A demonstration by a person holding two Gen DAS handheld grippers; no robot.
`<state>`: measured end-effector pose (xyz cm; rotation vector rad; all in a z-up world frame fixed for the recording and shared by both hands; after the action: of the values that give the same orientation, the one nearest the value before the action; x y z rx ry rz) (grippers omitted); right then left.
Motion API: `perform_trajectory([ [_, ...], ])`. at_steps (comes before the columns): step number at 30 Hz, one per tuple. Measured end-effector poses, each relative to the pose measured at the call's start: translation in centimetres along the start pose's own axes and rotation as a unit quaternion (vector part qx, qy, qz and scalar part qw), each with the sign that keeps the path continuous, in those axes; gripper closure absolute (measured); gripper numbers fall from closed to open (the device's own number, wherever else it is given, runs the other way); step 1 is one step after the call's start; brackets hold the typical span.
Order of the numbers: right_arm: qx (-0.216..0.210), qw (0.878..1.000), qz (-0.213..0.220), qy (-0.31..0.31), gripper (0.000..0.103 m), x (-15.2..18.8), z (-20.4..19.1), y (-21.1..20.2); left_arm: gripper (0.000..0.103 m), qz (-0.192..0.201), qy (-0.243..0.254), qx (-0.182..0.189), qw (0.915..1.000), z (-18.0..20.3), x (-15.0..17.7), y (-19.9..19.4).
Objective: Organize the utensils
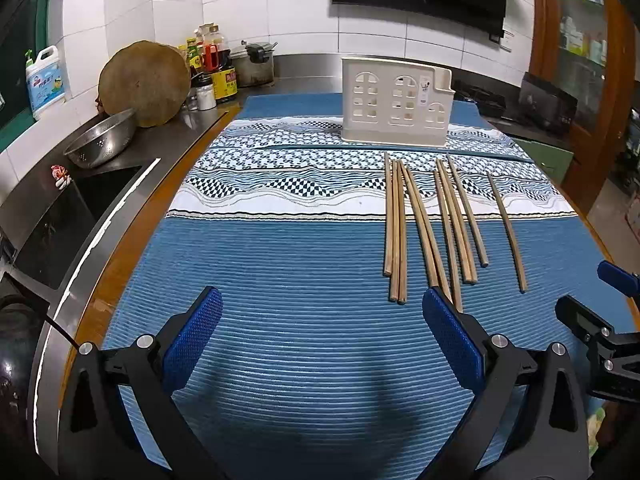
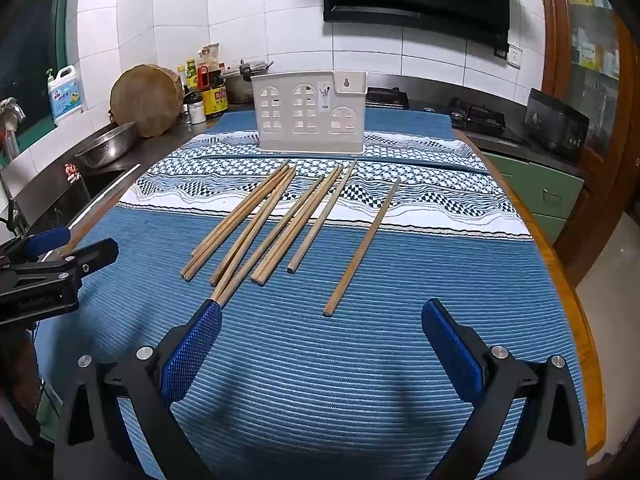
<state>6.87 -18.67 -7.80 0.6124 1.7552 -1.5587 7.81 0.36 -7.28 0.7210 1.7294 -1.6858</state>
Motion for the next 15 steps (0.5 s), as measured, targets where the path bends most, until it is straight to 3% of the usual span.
perform_trajectory([
  [15,-0.004,1.000,-0.005,0.000,0.006,0.22,-0.20,0.56,0.004,-0.009,0.003,0.002,0.9999,-0.07,-0.05,0.68],
])
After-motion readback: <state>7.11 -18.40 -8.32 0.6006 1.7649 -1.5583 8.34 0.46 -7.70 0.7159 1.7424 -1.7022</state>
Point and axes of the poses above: each gripper's, at about its wrist camera, not at the fingertips, and y roughly the way its jaws point, z to its right, x to its underside, the point moved 10 cm from there along y, roughly the way its jaws point
